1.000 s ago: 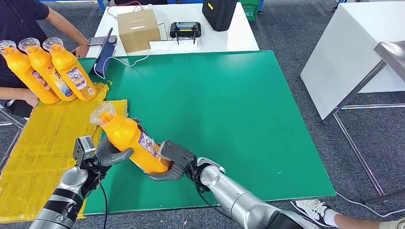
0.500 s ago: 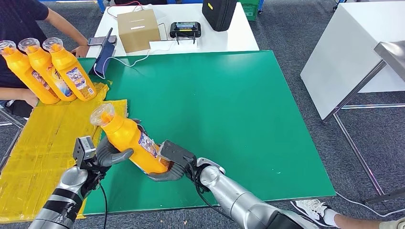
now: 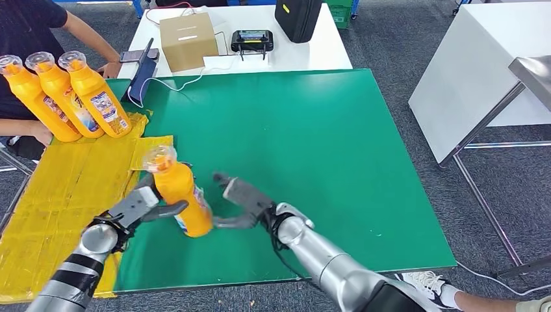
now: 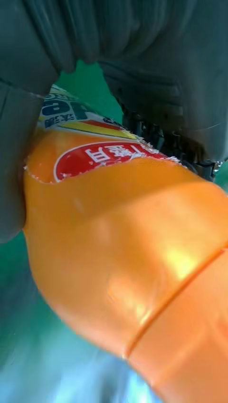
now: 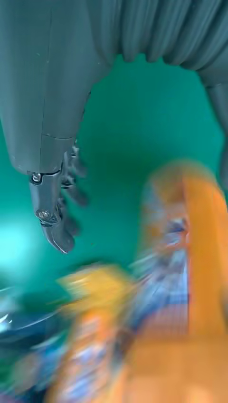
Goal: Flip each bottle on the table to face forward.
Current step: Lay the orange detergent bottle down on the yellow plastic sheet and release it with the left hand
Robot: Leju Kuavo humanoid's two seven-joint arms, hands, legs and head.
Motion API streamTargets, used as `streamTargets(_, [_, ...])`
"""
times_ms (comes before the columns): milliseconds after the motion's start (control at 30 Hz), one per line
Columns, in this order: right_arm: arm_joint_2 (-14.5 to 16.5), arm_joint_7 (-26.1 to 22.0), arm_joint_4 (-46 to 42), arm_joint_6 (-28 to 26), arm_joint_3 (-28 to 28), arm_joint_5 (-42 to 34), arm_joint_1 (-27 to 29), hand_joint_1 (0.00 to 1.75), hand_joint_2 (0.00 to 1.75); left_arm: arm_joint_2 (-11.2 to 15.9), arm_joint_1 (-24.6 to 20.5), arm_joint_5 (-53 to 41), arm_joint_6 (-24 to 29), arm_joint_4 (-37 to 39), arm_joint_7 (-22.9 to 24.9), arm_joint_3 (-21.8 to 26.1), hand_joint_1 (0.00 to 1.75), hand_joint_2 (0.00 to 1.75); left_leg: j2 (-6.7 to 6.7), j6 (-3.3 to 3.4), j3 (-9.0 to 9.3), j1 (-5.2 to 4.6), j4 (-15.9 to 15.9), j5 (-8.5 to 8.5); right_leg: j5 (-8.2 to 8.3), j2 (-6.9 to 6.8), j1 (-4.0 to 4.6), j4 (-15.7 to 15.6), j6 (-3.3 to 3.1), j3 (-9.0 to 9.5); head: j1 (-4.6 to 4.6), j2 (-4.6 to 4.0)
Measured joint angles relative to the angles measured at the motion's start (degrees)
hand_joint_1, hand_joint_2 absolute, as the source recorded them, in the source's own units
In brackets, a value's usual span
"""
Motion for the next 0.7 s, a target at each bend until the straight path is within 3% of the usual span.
streamTargets(67, [-4.6, 1.7, -6.2, 1.8, -3.8, -2.4, -1.7, 0.0, 1.75, 2.9, -0.6, -20.9, 16.4, 1.0, 4.2, 1.6, 1.75, 1.75, 0.0, 0.03, -0.01, -0.01, 0.0, 0.05, 0.05, 0.0, -0.03, 0.0, 0.05, 0.01, -0.01, 0.0])
streamTargets(133, [-9.1, 3.9, -12.3, 4.5, -8.5, -3.6, -3.3, 0.0, 1.75, 5.9, -0.2, -38.5, 25.8, 1.6, 5.7, 4.3, 1.75, 1.75, 0.0, 0.05, 0.0, -0.02, 0.0, 0.06, 0.06, 0.02, -0.05, 0.0, 0.07, 0.02, -0.02, 0.0])
streamTargets(200, [-12.3, 4.9, -17.1, 6.0, -12.5, -3.5, -4.0, 0.0, 1.75, 7.9, 1.1, -45.5, 25.7, 1.8, 6.0, 7.1, 1.75, 1.75, 0.0, 0.05, 0.0, -0.02, 0.0, 0.06, 0.06, 0.02, -0.05, 0.0, 0.08, 0.0, -0.06, 0.0])
streamTargets(333, [-15.9, 5.3, -23.2, 6.7, -16.8, -3.0, -3.9, 0.0, 1.75, 9.2, 3.5, -46.2, 23.3, 1.9, 7.3, 10.7, 1.75, 1.75, -0.04, 0.05, -0.14, -0.02, 0.0, 0.06, 0.06, -0.01, -0.04, 0.0, 0.08, -0.11, -0.05, 0.0])
streamTargets(700, [-18.7, 5.0, -27.7, 6.7, -19.0, -3.0, -3.0, 0.0, 1.75, 10.1, 5.3, -52.9, 22.1, 3.6, 9.4, 11.4, 1.75, 1.75, -0.03, 0.04, -0.15, -0.01, 0.0, 0.07, 0.06, 0.01, 0.0, 0.0, 0.08, -0.13, -0.06, 0.0])
